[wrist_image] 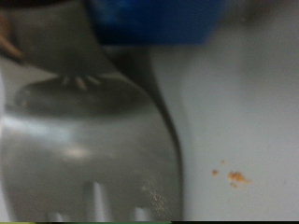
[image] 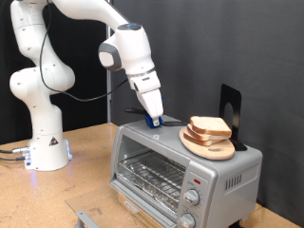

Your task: Make a piece of toast with the oven

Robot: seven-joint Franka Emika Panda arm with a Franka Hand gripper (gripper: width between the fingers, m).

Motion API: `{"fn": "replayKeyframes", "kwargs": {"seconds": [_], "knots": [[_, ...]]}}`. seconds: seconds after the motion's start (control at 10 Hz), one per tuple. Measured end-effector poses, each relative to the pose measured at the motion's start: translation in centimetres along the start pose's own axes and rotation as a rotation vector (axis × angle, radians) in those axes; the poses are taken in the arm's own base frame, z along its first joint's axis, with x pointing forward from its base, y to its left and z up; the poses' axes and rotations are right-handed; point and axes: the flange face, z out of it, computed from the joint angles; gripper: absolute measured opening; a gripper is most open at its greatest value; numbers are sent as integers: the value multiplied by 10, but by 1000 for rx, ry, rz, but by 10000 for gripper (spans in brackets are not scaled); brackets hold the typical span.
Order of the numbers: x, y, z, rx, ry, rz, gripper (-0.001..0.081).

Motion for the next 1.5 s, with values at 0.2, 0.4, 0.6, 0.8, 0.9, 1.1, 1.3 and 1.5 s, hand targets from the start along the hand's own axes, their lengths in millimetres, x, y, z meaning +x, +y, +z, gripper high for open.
{"fn": "replayKeyframes", "kwargs": {"seconds": [0.2,0.4,0.6,0.8,0.9,1.1,1.3,1.5], "knots": [[1,-2,0,0,1,10,480],[1,-4,0,-3,1,20,480],[2,-4,0,-3,1,21,480],[2,-4,0,-5,2,24,480],[2,-5,0,-8,2,27,481],[2,-4,0,-12,1,31,482],[2,-4,1,-12,-1,33,706],[2,-3,1,-13,-1,34,787]]}}
